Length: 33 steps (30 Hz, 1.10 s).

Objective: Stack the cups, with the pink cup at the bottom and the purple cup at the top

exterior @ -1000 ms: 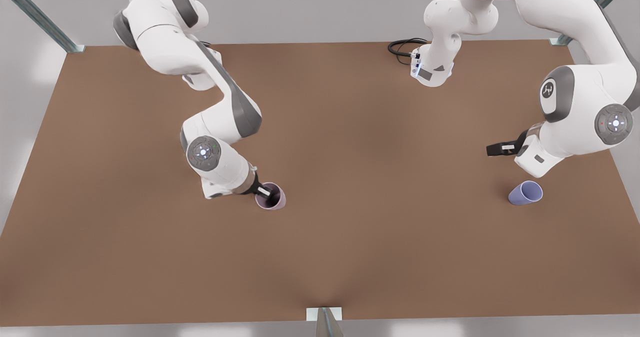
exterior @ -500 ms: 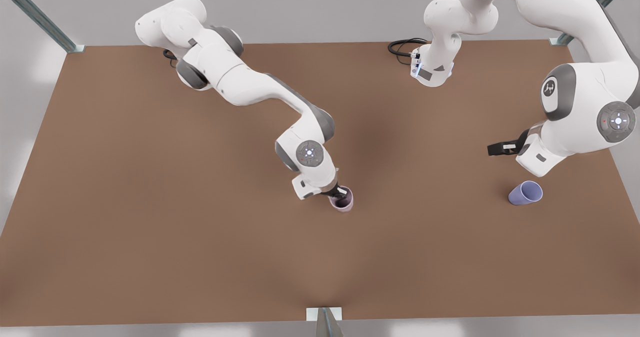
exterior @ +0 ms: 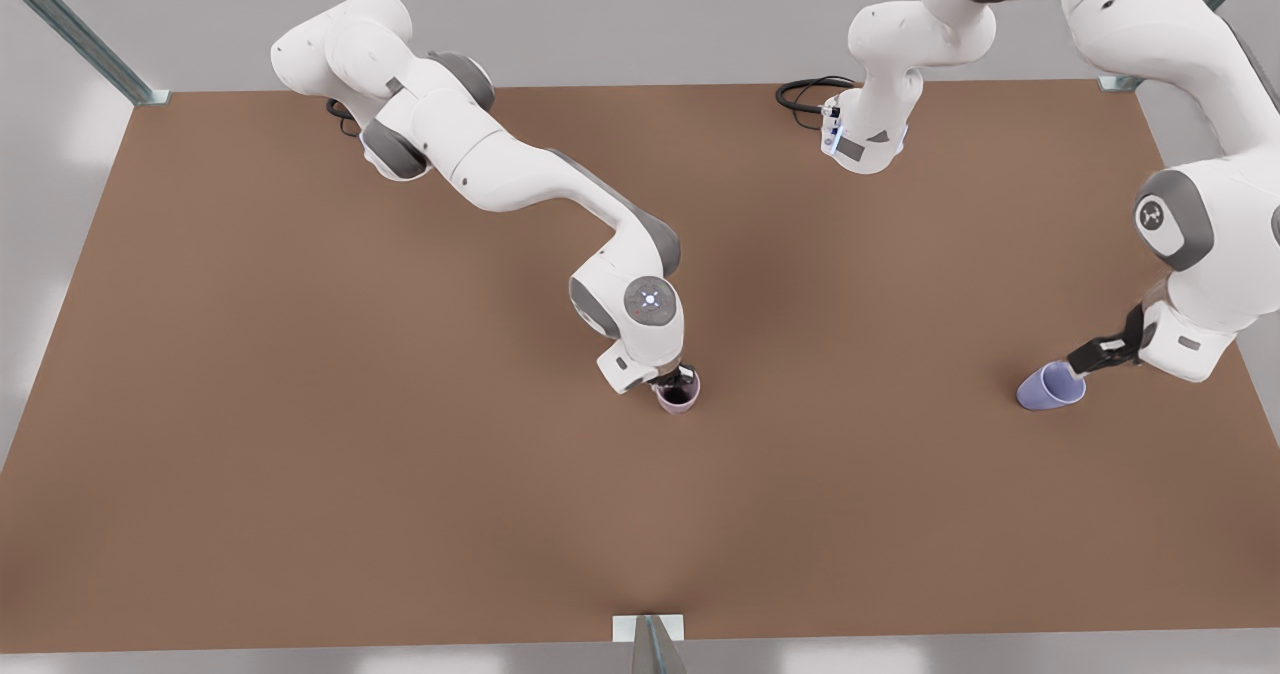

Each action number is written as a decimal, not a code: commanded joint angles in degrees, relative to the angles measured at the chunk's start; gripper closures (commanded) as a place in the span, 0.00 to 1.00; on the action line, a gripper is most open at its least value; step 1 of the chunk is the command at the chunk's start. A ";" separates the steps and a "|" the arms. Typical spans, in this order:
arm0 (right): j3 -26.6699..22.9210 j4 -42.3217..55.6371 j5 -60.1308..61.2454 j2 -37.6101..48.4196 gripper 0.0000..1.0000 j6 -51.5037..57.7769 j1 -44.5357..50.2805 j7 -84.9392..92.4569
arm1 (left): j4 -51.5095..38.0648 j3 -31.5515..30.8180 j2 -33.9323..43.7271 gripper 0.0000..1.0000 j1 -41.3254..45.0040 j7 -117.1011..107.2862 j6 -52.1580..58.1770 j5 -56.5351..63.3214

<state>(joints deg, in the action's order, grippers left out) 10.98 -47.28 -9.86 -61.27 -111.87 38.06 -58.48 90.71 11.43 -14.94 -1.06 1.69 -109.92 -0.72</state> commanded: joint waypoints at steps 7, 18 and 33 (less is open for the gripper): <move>0.01 -0.09 -1.21 -0.43 0.00 -0.19 0.09 -0.06 | -0.54 0.00 -6.94 0.00 -4.83 20.99 -4.24 -0.42; 0.01 -0.35 -1.30 0.18 0.00 0.60 0.00 0.03 | 1.40 -0.09 -13.71 0.00 -10.28 20.99 -10.93 -1.83; 0.18 -28.31 7.23 40.61 0.00 19.57 -45.35 51.61 | 5.09 0.00 -16.61 0.00 -13.00 27.93 -11.81 -3.15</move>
<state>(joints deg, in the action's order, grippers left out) 11.17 -73.07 -2.56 -20.70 -88.81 -7.65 -5.37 95.80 11.43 -31.63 -14.12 29.62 -122.05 -3.65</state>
